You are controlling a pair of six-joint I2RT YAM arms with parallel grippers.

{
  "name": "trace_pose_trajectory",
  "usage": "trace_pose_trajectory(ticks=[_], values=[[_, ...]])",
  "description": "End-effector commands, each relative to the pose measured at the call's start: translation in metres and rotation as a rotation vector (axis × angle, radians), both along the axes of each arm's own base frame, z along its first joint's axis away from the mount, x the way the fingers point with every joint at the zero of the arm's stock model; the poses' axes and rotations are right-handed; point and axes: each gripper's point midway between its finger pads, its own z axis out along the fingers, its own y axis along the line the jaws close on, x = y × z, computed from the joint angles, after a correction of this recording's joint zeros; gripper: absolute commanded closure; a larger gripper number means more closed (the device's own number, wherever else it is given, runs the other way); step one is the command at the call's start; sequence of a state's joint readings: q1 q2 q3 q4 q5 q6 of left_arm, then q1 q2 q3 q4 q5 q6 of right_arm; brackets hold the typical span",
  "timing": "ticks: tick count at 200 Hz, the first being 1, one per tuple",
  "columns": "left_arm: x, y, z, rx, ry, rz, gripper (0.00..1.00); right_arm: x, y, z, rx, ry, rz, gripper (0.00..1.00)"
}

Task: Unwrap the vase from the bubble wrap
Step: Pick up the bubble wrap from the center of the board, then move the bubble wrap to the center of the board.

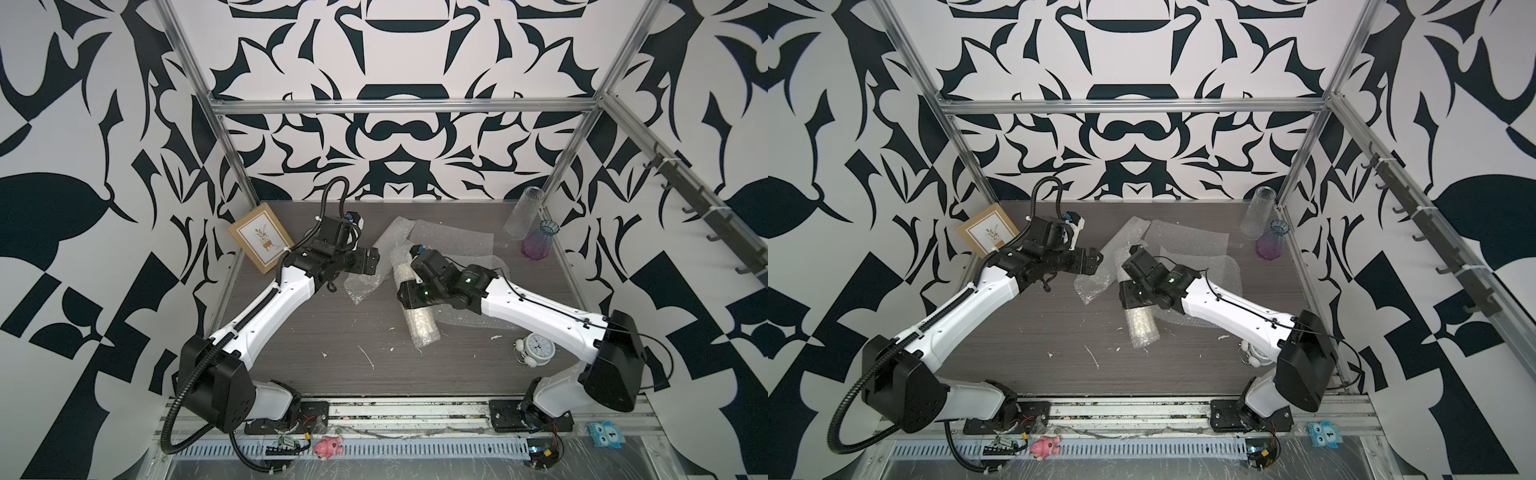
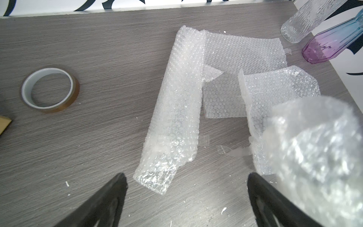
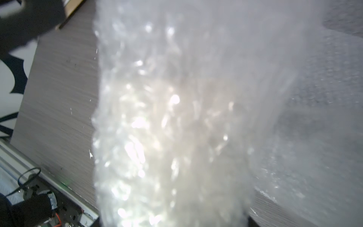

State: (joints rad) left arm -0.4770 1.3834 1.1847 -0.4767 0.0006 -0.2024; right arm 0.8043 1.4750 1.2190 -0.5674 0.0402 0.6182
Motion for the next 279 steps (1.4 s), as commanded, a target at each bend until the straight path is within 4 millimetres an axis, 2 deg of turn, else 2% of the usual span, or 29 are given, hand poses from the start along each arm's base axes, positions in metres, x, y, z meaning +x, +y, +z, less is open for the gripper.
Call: trace_pose_trajectory(ticks=[1,22,47,80,130,176,210,247,279], values=[[0.0,-0.001,0.004,-0.014,0.013,-0.001,0.01,0.028,-0.024,0.022,0.067,-0.068,-0.1,0.65],[0.0,-0.003,0.002,-0.022,0.022,-0.006,0.01,0.052,-0.05,0.017,0.091,-0.069,-0.199,0.65],[0.0,-0.005,0.002,-0.028,0.027,-0.009,0.01,0.078,-0.069,-0.001,0.107,-0.038,-0.278,0.65],[-0.001,-0.004,0.001,-0.027,0.027,-0.009,0.01,0.102,-0.079,-0.039,0.082,0.046,-0.296,0.65],[-0.001,-0.006,-0.002,-0.03,0.038,-0.012,0.01,0.121,-0.072,-0.08,0.039,0.132,-0.255,0.65],[0.0,-0.007,-0.001,-0.031,0.038,-0.014,0.01,0.118,-0.071,-0.102,-0.007,0.186,-0.261,0.65],[0.0,-0.006,-0.002,-0.03,0.041,-0.013,0.01,0.11,-0.068,-0.112,-0.086,0.197,-0.243,0.59],[0.0,-0.007,-0.002,-0.031,0.043,-0.016,0.01,0.091,-0.058,-0.121,-0.144,0.22,-0.218,0.44],[0.0,-0.008,-0.003,-0.033,0.046,-0.017,0.01,0.067,-0.048,-0.128,-0.155,0.24,-0.198,0.42]])
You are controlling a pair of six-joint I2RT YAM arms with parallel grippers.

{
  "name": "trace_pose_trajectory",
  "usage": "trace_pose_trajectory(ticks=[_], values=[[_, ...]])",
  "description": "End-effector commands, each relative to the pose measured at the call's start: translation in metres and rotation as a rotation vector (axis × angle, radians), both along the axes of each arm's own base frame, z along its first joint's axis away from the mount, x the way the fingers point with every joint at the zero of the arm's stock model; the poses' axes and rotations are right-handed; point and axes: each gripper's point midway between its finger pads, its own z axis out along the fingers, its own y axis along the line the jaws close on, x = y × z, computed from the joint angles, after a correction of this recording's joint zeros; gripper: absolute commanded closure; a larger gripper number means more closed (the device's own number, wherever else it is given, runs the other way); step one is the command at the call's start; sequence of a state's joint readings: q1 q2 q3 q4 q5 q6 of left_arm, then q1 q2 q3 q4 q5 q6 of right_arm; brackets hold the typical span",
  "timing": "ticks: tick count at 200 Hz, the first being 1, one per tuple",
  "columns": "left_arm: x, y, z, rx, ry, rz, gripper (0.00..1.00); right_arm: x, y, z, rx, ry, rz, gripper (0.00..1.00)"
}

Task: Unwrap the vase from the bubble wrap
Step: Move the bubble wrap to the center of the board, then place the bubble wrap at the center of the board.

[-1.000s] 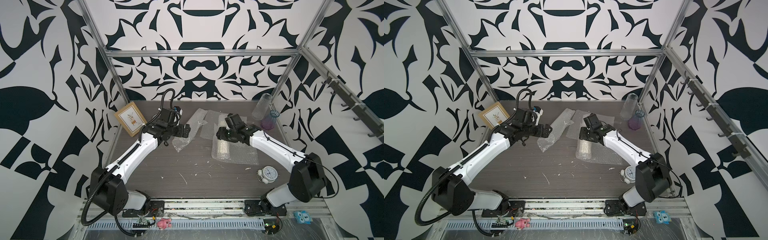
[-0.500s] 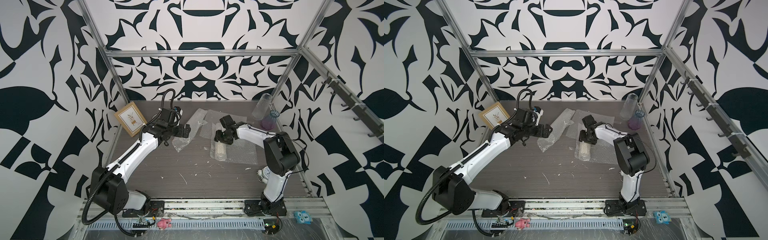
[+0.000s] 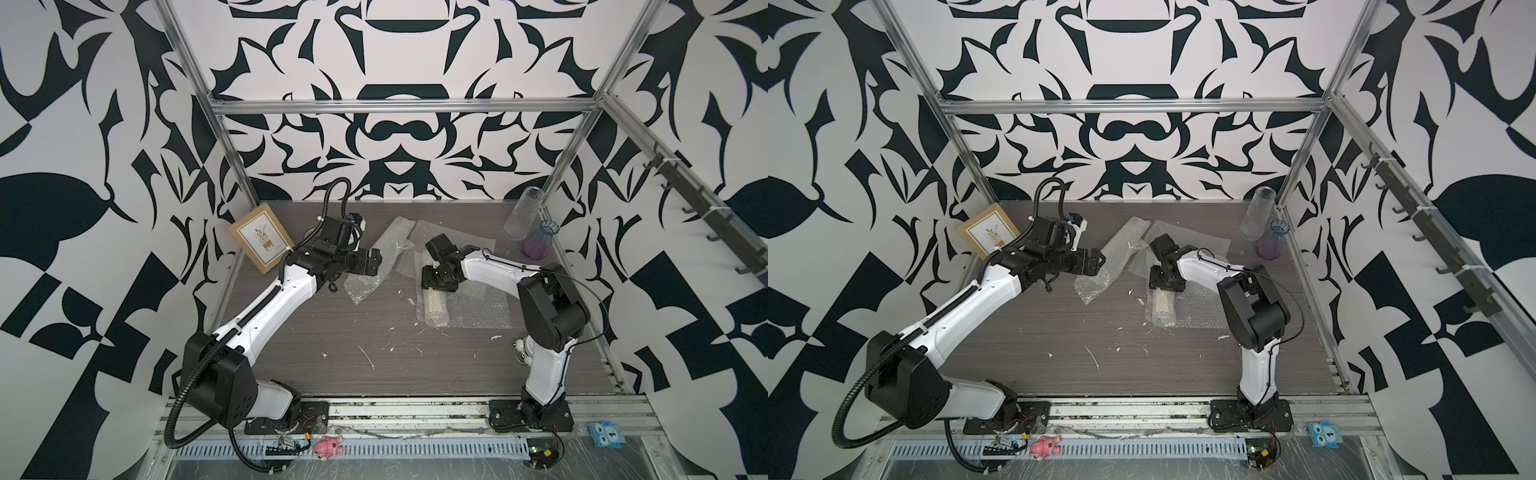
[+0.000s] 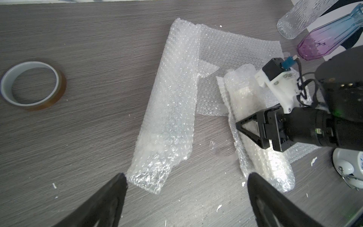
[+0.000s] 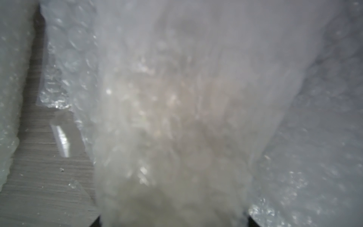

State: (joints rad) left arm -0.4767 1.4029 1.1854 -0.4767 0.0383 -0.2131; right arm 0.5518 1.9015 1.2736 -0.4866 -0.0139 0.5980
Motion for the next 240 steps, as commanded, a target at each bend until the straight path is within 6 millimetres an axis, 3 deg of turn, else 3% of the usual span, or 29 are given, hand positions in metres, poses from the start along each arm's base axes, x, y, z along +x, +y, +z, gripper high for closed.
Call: trace_pose_trajectory(ticks=[1,54,89,125,179,208,240], values=[[0.001,-0.001,0.003,-0.011,0.013,0.003,0.01,-0.016,0.007,0.01,-0.002,-0.011,0.011,0.42],[0.001,-0.002,0.005,-0.016,0.013,0.001,0.01,-0.05,0.022,0.012,0.02,-0.002,0.037,0.36],[0.0,-0.001,0.005,-0.016,0.013,0.001,0.01,-0.042,0.023,0.025,0.02,-0.04,0.048,0.25],[0.0,-0.001,0.006,-0.014,0.008,0.003,0.01,-0.027,0.011,0.055,-0.005,-0.109,0.041,0.2],[0.0,-0.002,0.005,-0.017,0.013,0.0,0.01,-0.027,-0.016,0.098,-0.039,-0.217,0.034,0.23],[0.0,-0.004,0.003,-0.024,0.023,-0.005,0.01,-0.032,-0.012,0.111,-0.014,-0.246,0.048,0.31],[0.0,-0.006,0.0,-0.033,0.038,-0.01,0.01,-0.035,-0.003,0.109,-0.031,-0.235,0.086,0.41]])
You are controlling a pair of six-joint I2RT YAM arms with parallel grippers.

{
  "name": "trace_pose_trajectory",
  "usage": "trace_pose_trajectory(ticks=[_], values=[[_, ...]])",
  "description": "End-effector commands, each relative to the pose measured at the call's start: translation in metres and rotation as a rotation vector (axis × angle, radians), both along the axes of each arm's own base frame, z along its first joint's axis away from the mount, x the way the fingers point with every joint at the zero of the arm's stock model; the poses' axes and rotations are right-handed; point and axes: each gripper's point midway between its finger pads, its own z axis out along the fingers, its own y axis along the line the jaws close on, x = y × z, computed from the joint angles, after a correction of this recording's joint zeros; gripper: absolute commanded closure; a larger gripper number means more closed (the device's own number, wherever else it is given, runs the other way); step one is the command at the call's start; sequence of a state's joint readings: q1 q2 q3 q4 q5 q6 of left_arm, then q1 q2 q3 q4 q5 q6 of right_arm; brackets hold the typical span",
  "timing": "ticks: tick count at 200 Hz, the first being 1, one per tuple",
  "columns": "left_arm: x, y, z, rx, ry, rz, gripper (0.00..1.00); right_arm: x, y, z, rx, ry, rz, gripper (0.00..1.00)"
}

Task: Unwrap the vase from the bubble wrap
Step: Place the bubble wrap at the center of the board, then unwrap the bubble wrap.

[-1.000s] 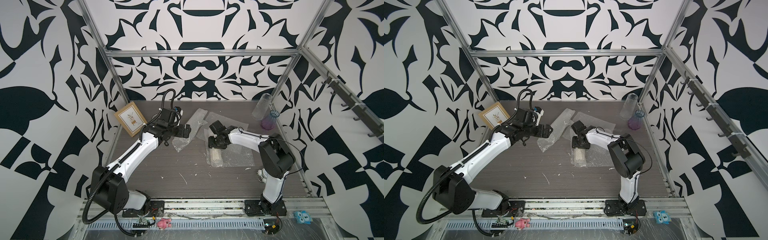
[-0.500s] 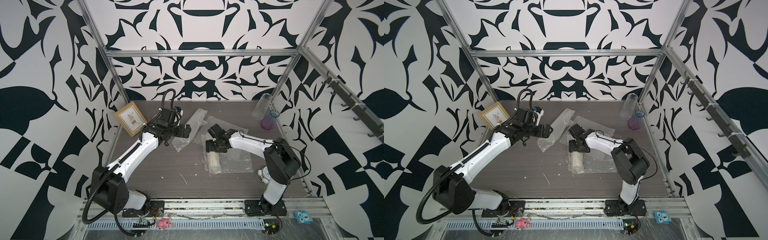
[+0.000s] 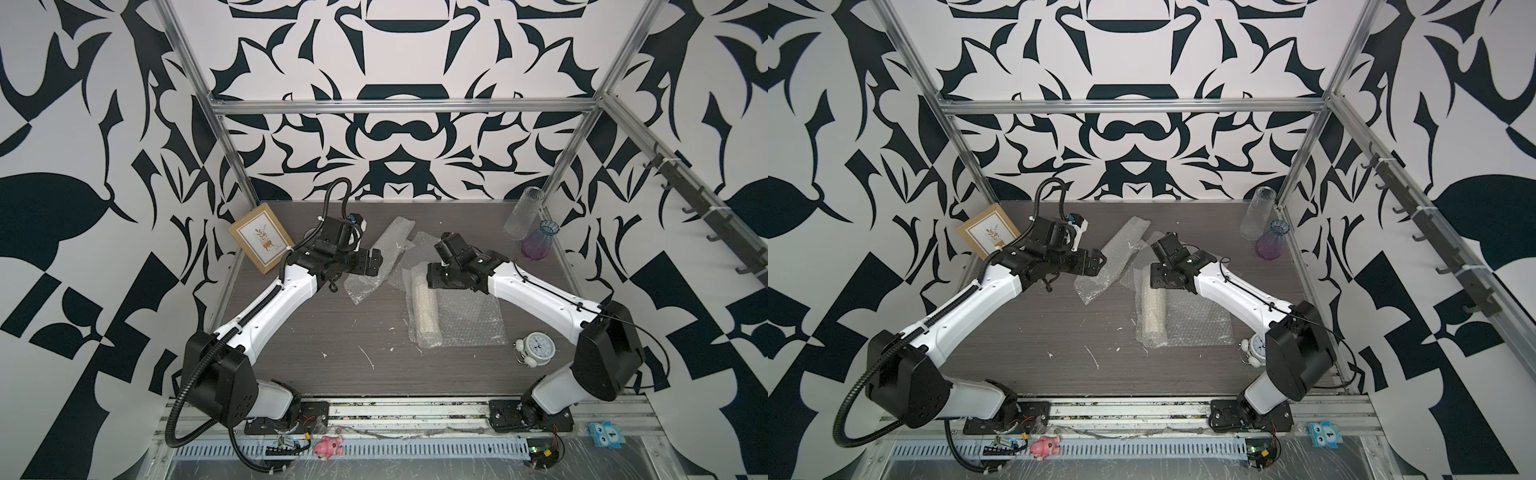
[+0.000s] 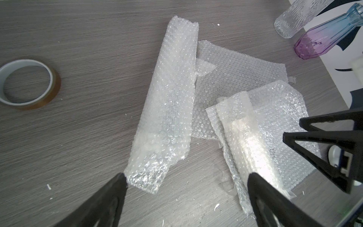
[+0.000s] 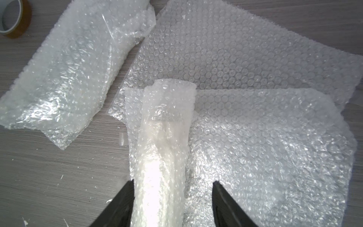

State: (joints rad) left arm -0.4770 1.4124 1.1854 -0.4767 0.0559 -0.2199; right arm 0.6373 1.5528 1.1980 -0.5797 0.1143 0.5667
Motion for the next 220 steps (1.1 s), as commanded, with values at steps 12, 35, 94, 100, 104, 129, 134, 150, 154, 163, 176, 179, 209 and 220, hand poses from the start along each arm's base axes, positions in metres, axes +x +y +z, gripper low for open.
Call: trace_pose_trajectory(ticks=[12,35,94,100,104,129,134,150,154,163,176,179,209,220], values=[[0.001,-0.004,0.003,-0.026,0.024,-0.003,0.01,-0.001,0.006,0.005,-0.054,-0.007,0.038,0.43],[0.001,-0.006,0.0,-0.029,0.04,-0.006,0.01,-0.002,0.006,0.0,-0.084,0.006,0.061,0.46],[0.001,-0.012,-0.009,-0.048,0.082,-0.018,0.01,-0.008,0.007,-0.006,-0.109,0.028,0.093,0.49],[0.001,-0.012,-0.01,-0.048,0.084,-0.016,0.01,-0.01,0.007,-0.007,-0.117,0.033,0.097,0.49],[0.001,-0.013,-0.011,-0.048,0.088,-0.018,0.01,-0.012,0.006,-0.007,-0.121,0.033,0.099,0.49],[0.0,-0.015,-0.009,-0.059,0.091,-0.024,0.01,-0.016,0.005,-0.006,-0.126,0.035,0.096,0.49],[0.0,-0.015,-0.009,-0.061,0.091,-0.026,0.0,-0.015,0.004,-0.006,-0.127,0.032,0.094,0.49],[0.0,-0.016,-0.009,-0.064,0.096,-0.029,0.01,-0.012,0.01,-0.003,-0.101,0.019,0.098,0.49],[0.0,-0.016,-0.009,-0.067,0.096,-0.029,0.01,-0.011,0.01,-0.003,-0.098,0.016,0.096,0.49],[-0.001,-0.016,-0.009,-0.068,0.099,-0.029,0.0,-0.007,0.012,-0.001,-0.098,0.01,0.097,0.5],[-0.001,-0.018,-0.008,-0.075,0.101,-0.033,0.0,-0.001,0.015,-0.001,-0.104,0.011,0.1,0.5],[-0.002,-0.018,-0.008,-0.076,0.102,-0.034,0.01,-0.001,0.016,-0.001,-0.106,0.012,0.103,0.5],[-0.004,-0.02,-0.003,-0.097,0.099,-0.041,0.01,0.011,0.023,-0.009,-0.101,0.035,0.111,0.52],[-0.004,-0.02,-0.002,-0.1,0.095,-0.041,0.01,0.016,0.028,-0.013,-0.082,0.044,0.113,0.53]])
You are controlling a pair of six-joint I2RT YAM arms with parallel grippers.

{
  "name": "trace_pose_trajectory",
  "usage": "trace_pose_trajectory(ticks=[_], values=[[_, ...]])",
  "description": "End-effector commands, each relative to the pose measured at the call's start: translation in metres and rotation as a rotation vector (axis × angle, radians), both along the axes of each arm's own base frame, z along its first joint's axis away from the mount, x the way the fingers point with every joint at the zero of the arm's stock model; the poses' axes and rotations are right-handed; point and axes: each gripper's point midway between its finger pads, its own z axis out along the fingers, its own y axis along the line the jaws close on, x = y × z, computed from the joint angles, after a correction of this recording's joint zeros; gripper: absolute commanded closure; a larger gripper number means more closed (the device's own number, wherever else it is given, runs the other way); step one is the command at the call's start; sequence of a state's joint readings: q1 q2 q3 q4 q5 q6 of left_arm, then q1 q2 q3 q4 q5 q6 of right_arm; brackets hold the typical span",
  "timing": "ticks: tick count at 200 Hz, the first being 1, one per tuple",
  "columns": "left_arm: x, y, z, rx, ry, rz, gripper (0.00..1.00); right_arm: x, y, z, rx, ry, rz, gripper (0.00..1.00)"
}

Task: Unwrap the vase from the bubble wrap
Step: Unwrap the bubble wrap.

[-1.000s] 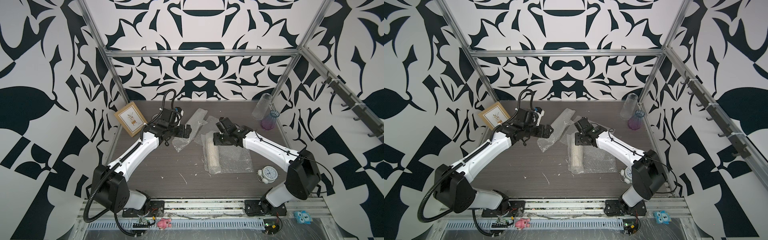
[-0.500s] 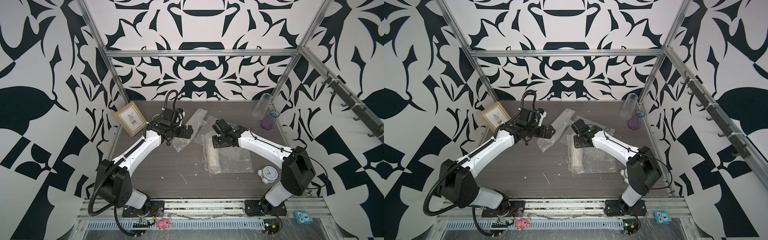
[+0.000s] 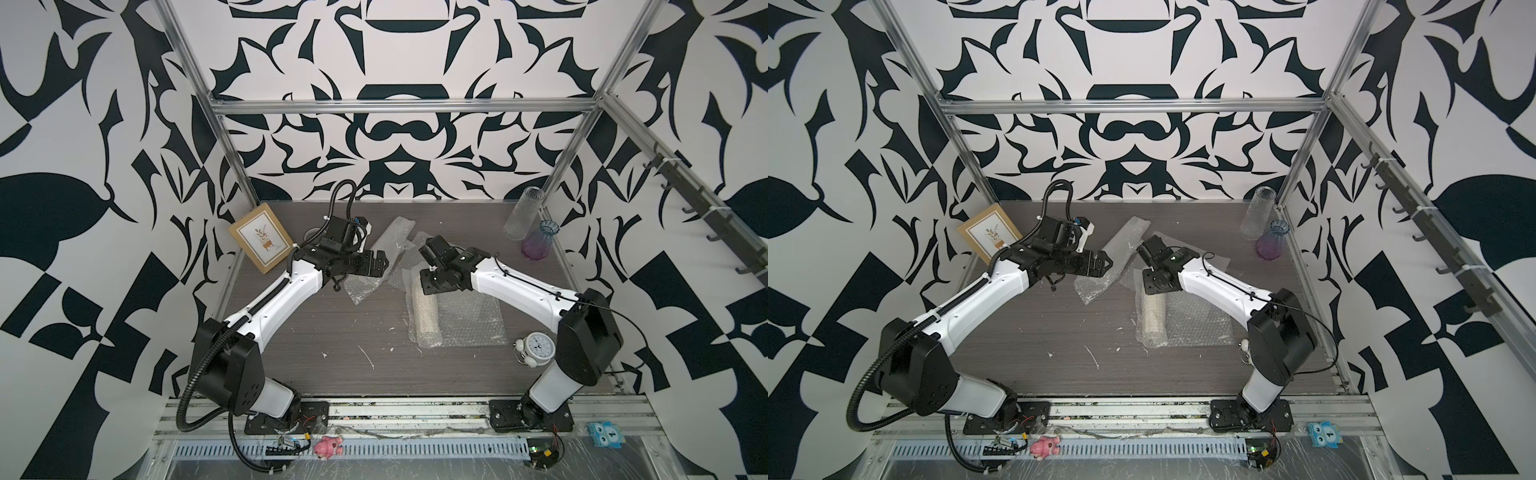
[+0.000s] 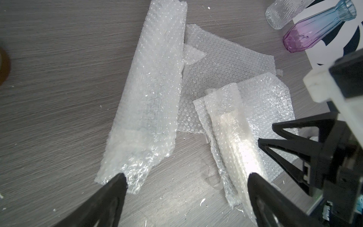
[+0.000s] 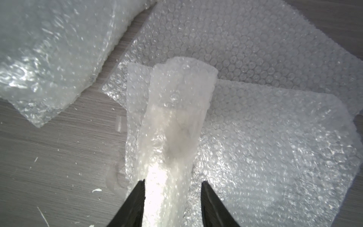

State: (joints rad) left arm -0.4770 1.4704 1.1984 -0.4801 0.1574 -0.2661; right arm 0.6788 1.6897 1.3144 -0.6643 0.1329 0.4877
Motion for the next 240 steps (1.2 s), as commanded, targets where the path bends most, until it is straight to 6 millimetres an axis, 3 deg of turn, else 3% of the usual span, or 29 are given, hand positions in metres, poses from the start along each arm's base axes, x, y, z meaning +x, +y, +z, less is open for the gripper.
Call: trace_pose_trajectory(ticks=[1,41,86,160,187,207,240], values=[[0.0,-0.002,0.013,-0.032,-0.004,-0.002,0.01,0.014,0.009,0.005,0.032,-0.011,0.01,0.53],[0.001,0.0,0.012,-0.019,-0.008,0.005,0.01,0.028,0.006,-0.01,0.034,0.026,-0.011,0.6],[0.002,0.0,0.011,-0.016,-0.007,0.006,0.01,0.036,-0.017,-0.015,0.031,0.032,-0.058,0.77],[0.002,0.0,0.012,-0.015,-0.008,0.006,0.01,0.036,-0.045,-0.014,0.021,0.021,-0.102,0.79],[0.003,0.0,0.009,-0.012,-0.003,0.007,0.01,0.032,-0.048,-0.006,0.022,0.009,-0.099,0.73],[0.003,0.0,0.009,-0.011,-0.002,0.008,0.01,0.028,-0.039,0.002,0.042,-0.005,-0.083,0.6],[0.003,-0.001,0.008,-0.014,0.003,0.004,0.01,0.014,-0.019,0.005,0.045,-0.001,-0.042,0.51]])
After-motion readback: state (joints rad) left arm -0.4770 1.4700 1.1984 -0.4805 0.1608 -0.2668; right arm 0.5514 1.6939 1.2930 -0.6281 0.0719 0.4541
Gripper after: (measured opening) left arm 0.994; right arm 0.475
